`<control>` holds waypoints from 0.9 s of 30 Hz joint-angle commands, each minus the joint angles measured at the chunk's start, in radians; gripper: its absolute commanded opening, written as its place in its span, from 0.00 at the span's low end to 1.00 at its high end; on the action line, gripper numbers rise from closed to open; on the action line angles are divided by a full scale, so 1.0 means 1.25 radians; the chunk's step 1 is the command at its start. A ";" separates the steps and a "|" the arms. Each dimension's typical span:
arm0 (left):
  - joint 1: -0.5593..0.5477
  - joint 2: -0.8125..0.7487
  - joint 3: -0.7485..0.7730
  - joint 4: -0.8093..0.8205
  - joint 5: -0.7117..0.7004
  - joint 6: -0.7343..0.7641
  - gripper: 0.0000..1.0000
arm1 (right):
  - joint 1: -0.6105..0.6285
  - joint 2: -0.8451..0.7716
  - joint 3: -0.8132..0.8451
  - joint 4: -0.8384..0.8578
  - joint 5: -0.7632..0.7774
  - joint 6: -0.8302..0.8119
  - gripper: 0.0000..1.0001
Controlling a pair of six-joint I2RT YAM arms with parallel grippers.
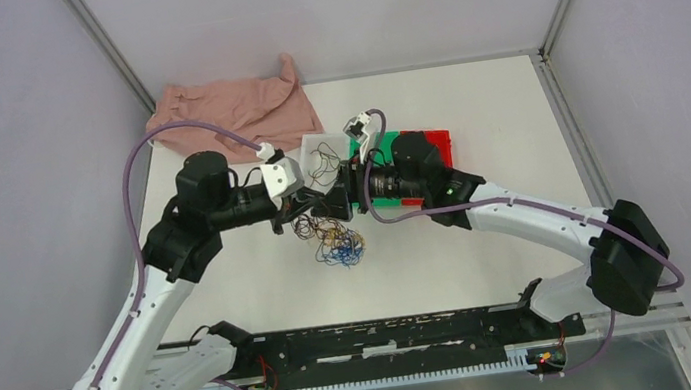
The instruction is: Untangle the cables
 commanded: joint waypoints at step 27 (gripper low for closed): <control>-0.117 0.037 0.057 0.228 0.024 -0.117 0.03 | 0.139 0.296 -0.040 0.256 0.307 0.040 0.68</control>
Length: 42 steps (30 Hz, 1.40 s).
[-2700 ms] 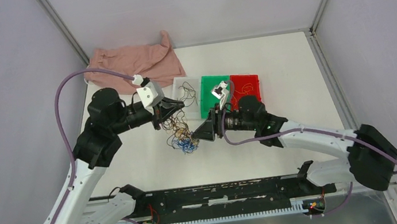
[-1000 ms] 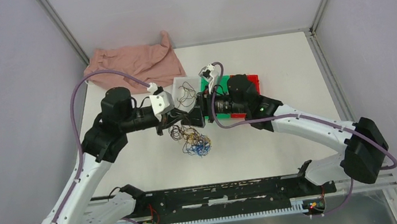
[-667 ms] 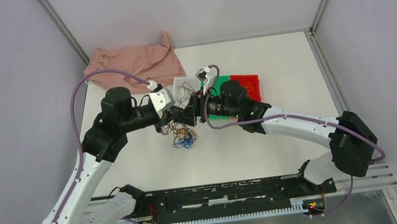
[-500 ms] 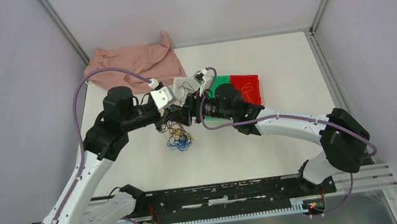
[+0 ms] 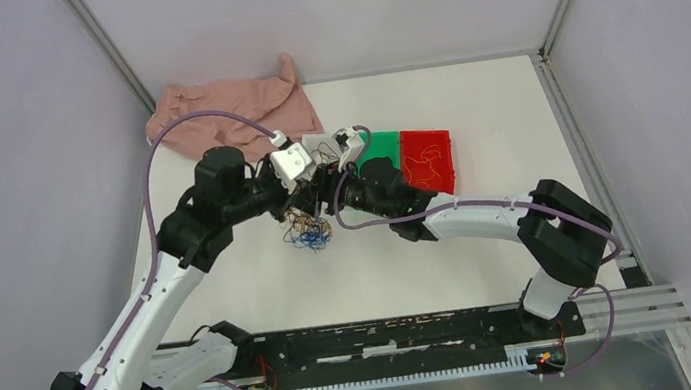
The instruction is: Untangle the cables
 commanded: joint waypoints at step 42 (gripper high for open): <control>-0.093 -0.063 0.244 0.094 0.125 -0.017 0.03 | 0.032 -0.147 -0.356 0.127 0.035 -0.080 0.70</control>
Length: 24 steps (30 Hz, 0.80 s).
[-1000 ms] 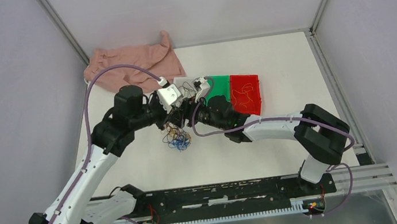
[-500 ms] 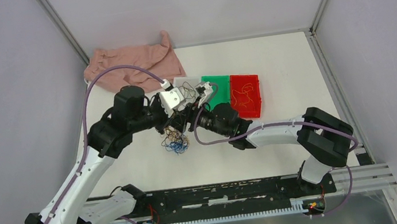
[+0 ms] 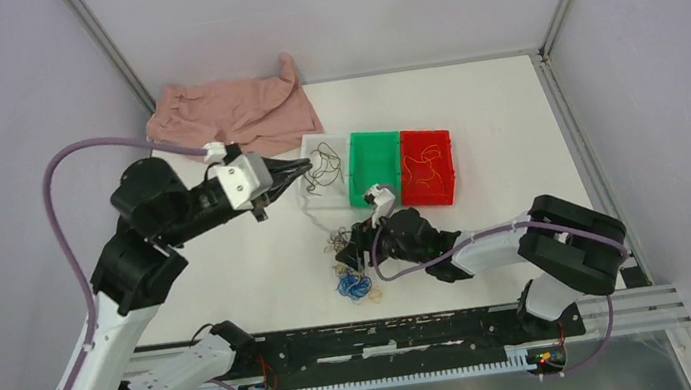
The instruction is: Untangle the cables
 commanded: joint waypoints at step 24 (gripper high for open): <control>-0.005 0.096 0.182 0.104 0.023 0.076 0.03 | -0.037 -0.198 0.125 -0.035 -0.177 -0.069 0.69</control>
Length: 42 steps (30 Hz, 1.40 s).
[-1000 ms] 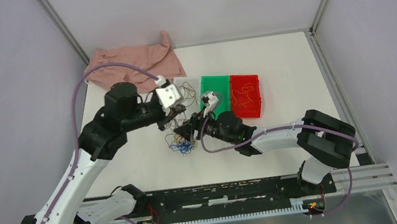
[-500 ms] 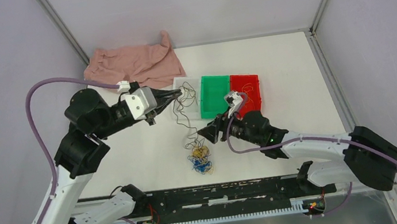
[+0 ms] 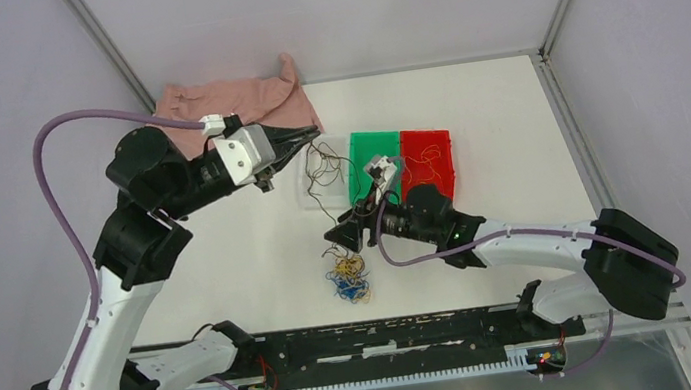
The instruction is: Untangle the cables
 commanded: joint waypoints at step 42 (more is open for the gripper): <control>-0.002 0.241 0.486 0.469 -0.250 0.416 0.03 | 0.039 0.272 -0.145 0.210 0.232 0.013 0.58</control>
